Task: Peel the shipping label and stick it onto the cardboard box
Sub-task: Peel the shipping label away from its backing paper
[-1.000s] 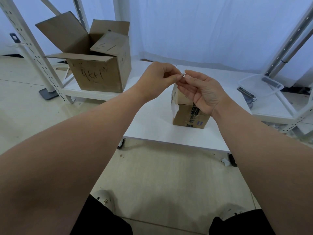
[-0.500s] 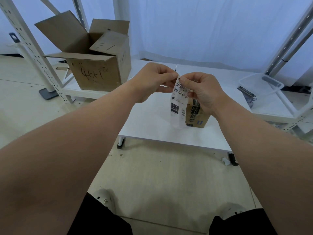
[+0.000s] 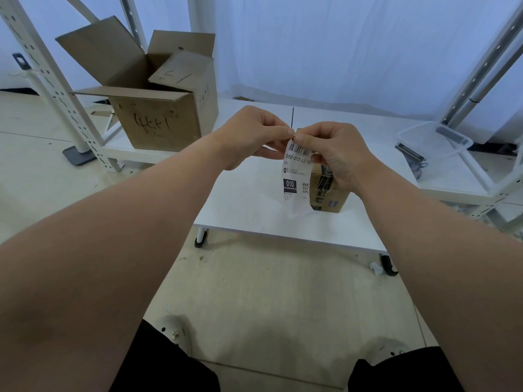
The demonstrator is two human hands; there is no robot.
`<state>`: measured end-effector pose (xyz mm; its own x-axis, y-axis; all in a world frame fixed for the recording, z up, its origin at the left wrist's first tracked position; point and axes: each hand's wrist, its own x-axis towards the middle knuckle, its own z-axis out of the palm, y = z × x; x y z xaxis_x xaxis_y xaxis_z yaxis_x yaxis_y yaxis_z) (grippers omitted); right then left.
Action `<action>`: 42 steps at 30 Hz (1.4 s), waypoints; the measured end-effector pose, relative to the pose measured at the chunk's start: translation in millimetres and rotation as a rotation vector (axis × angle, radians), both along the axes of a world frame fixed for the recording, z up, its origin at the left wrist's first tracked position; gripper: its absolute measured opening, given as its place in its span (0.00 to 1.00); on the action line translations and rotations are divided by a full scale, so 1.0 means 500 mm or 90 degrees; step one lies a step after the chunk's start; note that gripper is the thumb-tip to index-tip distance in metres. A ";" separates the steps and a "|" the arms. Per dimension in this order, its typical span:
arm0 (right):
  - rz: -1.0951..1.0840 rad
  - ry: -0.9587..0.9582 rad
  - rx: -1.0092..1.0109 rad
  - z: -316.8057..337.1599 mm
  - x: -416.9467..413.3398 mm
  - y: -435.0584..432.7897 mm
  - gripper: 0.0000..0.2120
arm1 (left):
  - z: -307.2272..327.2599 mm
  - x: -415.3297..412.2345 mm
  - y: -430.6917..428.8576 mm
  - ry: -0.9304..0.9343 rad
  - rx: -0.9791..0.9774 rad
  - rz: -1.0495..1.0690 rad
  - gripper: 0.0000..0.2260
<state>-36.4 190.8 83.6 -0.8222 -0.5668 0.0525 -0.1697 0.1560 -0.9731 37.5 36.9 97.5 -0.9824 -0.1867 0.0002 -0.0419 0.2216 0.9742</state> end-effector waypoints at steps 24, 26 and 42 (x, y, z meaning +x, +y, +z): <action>-0.004 0.058 -0.035 0.006 -0.001 0.001 0.06 | -0.008 0.000 -0.009 -0.016 0.015 -0.039 0.07; -0.005 0.059 -0.038 0.005 -0.002 0.001 0.07 | -0.008 0.000 -0.008 -0.015 0.010 -0.035 0.06; 0.005 -0.102 -0.166 0.006 0.000 0.004 0.04 | 0.005 0.003 0.008 0.099 -0.129 0.019 0.11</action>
<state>-36.2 192.8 86.4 -0.8275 -0.5575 0.0671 -0.0109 -0.1036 -0.9946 38.9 40.8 99.8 -0.9616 -0.1968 0.1912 0.0952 0.4144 0.9051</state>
